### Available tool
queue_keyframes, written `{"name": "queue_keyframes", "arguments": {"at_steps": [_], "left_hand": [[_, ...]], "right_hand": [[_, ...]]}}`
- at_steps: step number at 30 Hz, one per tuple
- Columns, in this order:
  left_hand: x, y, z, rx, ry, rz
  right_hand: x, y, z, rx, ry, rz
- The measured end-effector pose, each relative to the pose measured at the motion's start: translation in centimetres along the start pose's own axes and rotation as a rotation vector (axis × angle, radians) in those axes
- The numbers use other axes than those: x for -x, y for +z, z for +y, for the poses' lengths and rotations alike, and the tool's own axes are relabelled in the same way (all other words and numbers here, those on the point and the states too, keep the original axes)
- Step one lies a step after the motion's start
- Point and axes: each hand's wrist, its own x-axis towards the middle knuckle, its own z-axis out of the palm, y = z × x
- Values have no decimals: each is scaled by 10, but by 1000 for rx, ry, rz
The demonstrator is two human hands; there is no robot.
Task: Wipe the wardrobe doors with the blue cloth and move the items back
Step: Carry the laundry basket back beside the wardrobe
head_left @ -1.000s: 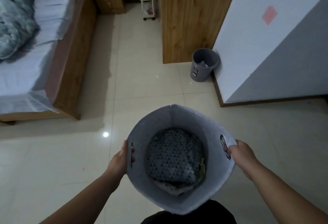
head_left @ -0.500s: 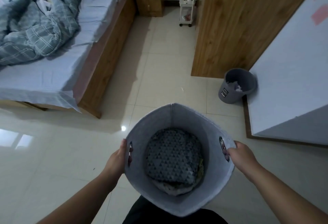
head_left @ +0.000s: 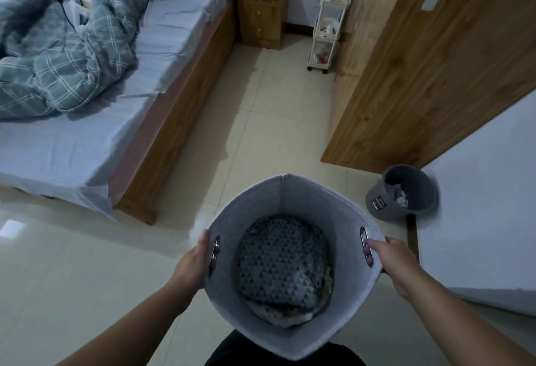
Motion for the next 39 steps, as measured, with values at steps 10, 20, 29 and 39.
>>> {"name": "queue_keyframes", "arguments": {"at_steps": [10,20,29,39], "left_hand": [[-107,-30,155,32,103,14],[-215,-24,290,-41,66,86],[-299,-37,397,7,37,148],[-455,-72,519,10,96,108]], "right_hand": [[-69,11,-147,-20,-12,53],[-212,20,-273,39,8,-5],[-298,30,-412,58,-34,-39],[-394,67,-566,99,-26,44]]}}
